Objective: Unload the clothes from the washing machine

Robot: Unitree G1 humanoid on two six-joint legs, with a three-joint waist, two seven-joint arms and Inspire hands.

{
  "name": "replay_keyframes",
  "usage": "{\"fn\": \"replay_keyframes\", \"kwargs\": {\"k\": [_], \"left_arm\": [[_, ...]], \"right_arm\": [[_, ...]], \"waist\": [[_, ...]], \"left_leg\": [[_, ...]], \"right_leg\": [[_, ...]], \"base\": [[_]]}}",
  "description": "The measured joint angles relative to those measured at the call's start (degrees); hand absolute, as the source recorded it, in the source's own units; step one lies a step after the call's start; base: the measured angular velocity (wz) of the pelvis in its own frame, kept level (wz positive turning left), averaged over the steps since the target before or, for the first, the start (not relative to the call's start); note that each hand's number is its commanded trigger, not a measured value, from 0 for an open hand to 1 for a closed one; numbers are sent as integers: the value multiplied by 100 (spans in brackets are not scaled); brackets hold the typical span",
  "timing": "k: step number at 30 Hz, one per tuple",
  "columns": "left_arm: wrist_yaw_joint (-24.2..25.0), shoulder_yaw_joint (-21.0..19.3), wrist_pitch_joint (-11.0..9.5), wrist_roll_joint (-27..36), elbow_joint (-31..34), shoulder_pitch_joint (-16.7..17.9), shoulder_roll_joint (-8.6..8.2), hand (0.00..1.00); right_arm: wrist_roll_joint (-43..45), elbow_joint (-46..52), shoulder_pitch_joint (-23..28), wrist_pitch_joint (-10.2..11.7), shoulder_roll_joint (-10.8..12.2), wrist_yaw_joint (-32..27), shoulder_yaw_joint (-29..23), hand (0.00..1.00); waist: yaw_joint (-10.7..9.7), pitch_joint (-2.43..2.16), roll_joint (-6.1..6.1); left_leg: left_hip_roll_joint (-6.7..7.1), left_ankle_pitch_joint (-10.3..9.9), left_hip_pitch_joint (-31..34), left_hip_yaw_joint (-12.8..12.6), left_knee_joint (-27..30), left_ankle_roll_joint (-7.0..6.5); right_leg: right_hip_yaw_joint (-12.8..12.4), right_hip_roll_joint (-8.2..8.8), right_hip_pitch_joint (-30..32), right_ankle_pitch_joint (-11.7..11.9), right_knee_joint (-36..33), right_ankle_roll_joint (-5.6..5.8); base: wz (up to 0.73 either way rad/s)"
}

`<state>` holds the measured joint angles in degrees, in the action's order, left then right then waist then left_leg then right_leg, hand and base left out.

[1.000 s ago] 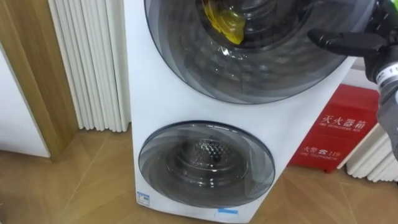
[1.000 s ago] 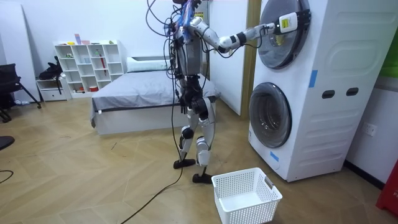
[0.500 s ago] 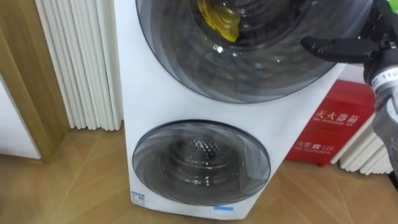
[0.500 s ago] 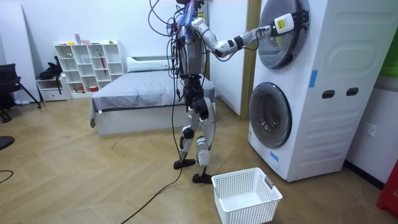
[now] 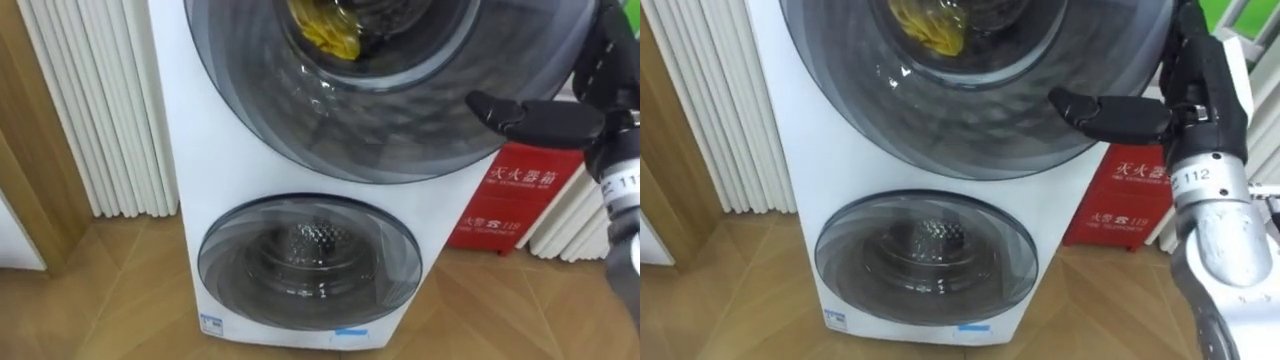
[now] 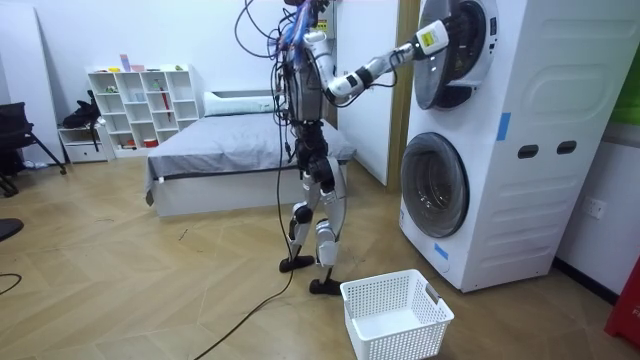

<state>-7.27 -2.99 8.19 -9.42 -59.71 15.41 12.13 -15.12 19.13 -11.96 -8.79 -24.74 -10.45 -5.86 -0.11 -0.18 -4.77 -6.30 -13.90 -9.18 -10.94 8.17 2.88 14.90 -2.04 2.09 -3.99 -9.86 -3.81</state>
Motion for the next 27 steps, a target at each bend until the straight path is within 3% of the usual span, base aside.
{"fn": "replay_keyframes", "kwargs": {"k": [7,12,18,27], "left_arm": [[-108,-11,-163,-15,-26,135,-8,0],[-106,-13,-353,36,-223,132,-7,0],[-107,-11,-482,91,-230,133,-16,0],[27,-12,-574,69,-489,-45,-4,0]], "right_arm": [[260,667,374,20,0,372,-62,0],[198,1037,402,200,0,698,-141,0],[186,1314,551,384,44,974,-291,0],[245,1420,449,404,140,1429,-434,0]], "waist": [[-172,-22,30],[-304,-23,23],[-307,-22,22],[-277,-25,22]], "left_leg": [[-5,-7,-7,-2,-46,8],[-11,-27,-7,-16,-50,11],[-12,-28,-12,-55,-51,10],[-6,-28,3,-156,-51,10]], "right_leg": [[-21,-2,3,-1,-22,-4],[-38,-8,5,-2,-10,-3],[-51,-18,6,-2,3,-2],[-61,-5,99,-6,-91,-18]], "base": [[0],[0],[-2],[-6]]}}
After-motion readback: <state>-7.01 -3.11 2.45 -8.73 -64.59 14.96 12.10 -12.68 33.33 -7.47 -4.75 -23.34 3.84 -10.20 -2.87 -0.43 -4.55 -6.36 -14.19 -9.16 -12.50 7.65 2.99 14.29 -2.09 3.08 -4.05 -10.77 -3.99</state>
